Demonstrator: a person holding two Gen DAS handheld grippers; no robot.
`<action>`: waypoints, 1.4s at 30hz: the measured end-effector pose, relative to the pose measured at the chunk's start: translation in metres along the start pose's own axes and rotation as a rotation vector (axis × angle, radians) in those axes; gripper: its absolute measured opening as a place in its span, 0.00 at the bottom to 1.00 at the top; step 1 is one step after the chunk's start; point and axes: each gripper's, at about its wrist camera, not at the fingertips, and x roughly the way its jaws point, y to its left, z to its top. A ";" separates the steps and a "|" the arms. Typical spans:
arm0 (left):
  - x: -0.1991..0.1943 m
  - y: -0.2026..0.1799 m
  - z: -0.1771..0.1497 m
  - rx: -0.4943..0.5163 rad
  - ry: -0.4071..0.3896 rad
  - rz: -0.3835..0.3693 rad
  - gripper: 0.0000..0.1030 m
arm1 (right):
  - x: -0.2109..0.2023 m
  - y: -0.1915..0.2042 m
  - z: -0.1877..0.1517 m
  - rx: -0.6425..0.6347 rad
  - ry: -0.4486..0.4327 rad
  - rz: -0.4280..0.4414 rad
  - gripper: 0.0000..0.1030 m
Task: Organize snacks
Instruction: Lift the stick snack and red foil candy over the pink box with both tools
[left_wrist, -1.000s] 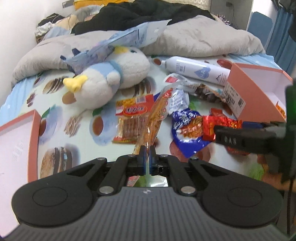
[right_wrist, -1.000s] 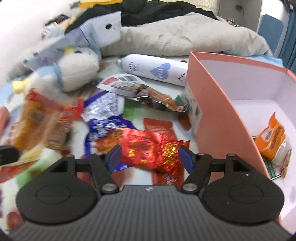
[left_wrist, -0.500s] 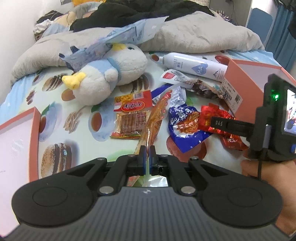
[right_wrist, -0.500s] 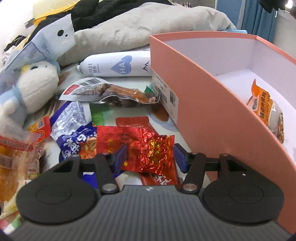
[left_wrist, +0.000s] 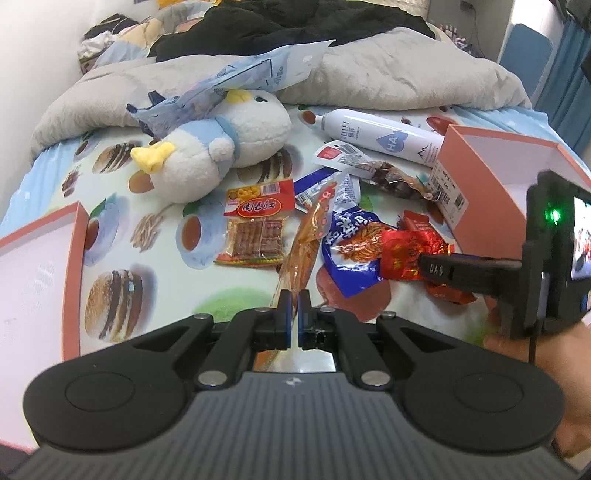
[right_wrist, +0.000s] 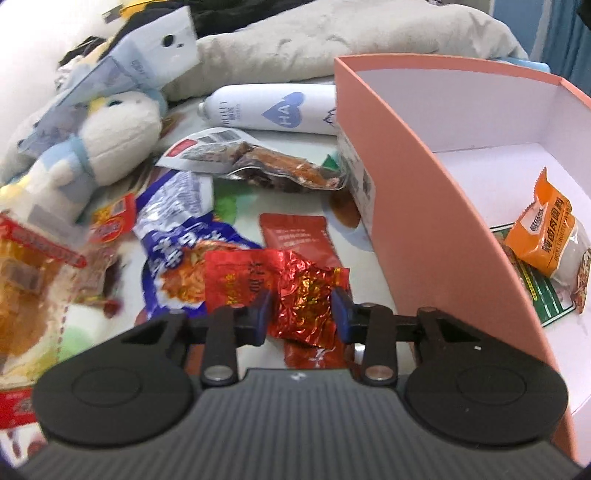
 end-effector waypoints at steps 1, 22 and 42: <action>-0.002 -0.001 -0.001 -0.007 -0.001 -0.002 0.03 | -0.005 0.001 -0.002 -0.020 -0.010 0.003 0.37; -0.022 -0.020 -0.010 -0.127 -0.019 -0.067 0.04 | -0.085 -0.005 -0.032 -0.154 -0.091 0.068 0.37; -0.066 -0.049 0.035 -0.121 -0.130 -0.132 0.04 | -0.141 -0.025 0.012 -0.164 -0.187 0.117 0.37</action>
